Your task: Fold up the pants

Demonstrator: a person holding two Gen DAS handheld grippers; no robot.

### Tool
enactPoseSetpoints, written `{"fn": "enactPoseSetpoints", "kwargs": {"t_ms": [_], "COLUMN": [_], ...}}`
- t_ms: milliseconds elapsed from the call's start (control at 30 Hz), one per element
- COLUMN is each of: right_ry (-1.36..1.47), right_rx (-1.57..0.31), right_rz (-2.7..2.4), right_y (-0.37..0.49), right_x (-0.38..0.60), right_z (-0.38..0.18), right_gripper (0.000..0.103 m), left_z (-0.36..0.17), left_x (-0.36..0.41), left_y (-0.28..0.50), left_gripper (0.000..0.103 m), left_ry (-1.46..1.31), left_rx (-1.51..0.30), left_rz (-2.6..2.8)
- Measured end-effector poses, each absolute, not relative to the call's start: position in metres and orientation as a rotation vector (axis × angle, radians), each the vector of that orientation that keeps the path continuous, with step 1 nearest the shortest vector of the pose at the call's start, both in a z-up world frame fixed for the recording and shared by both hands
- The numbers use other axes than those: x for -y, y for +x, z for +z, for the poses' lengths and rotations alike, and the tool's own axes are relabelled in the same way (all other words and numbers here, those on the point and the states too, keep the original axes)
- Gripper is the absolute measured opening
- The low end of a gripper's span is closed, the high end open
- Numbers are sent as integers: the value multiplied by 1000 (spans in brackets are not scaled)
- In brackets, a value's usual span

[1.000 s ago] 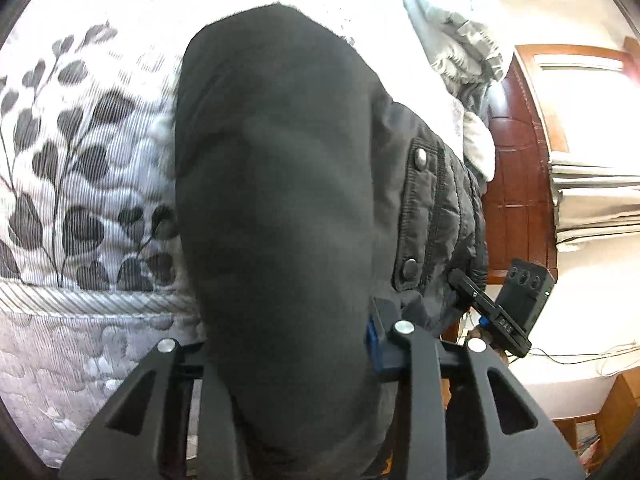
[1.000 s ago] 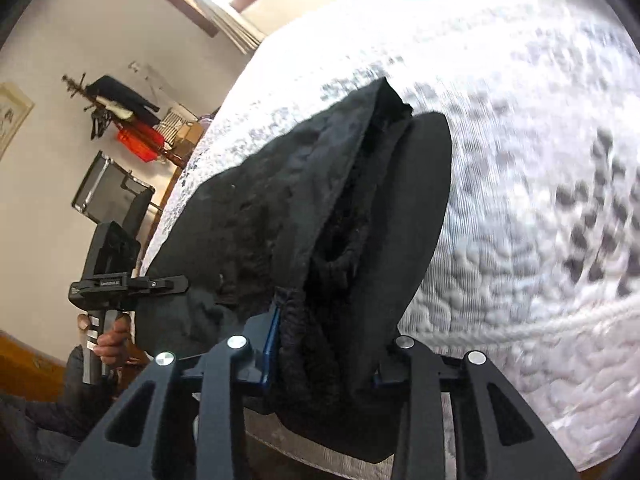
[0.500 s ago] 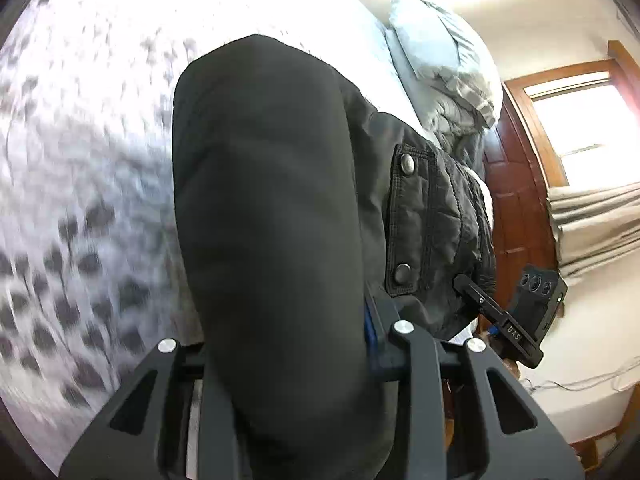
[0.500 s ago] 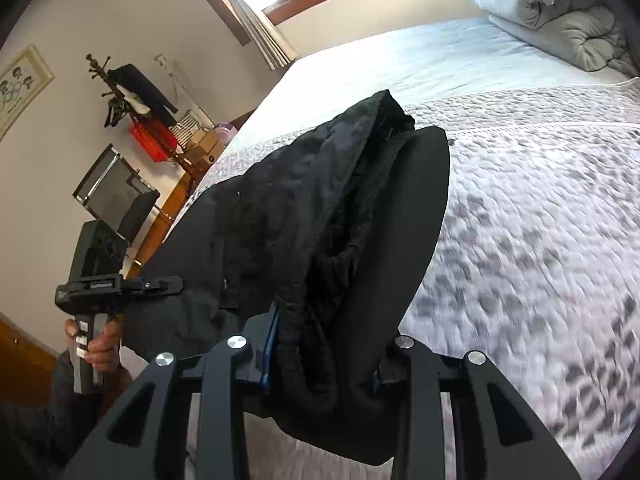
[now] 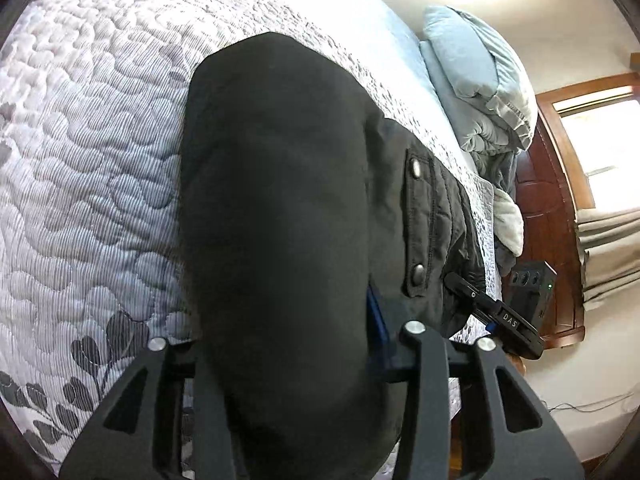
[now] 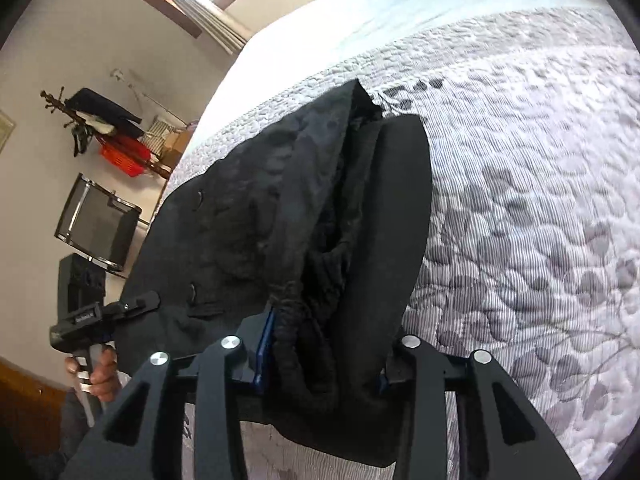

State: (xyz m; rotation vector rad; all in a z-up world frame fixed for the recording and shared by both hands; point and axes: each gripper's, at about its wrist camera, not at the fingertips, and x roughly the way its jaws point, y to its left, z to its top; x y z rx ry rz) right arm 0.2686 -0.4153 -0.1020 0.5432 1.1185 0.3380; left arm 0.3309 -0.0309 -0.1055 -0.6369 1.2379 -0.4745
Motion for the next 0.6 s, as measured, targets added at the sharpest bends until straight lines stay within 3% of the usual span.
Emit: {"fn": "enactPoseSetpoints", "kwargs": {"t_ms": [267, 400, 500, 567, 600], "right_ry": [545, 574, 625, 645, 650], "right_rx": [-1134, -1137, -1156, -1173, -1176], "right_rz": [343, 318, 319, 304, 299], "right_y": [242, 243, 249, 248, 246], "right_x": [405, 407, 416, 417, 419], "right_z": [-97, -105, -121, -127, -129], "right_gripper": [40, 41, 51, 67, 70], "left_z": [-110, -119, -122, -125, -127], "left_x": [27, 26, 25, 23, 20], "left_y": [317, 317, 315, 313, 311], "left_gripper": [45, 54, 62, 67, 71], "left_ry": [-643, -635, -638, -630, -630], "left_rx": [-1242, -1255, -1252, -1247, -1250], "left_rz": [-471, -461, -437, -428, -419]}}
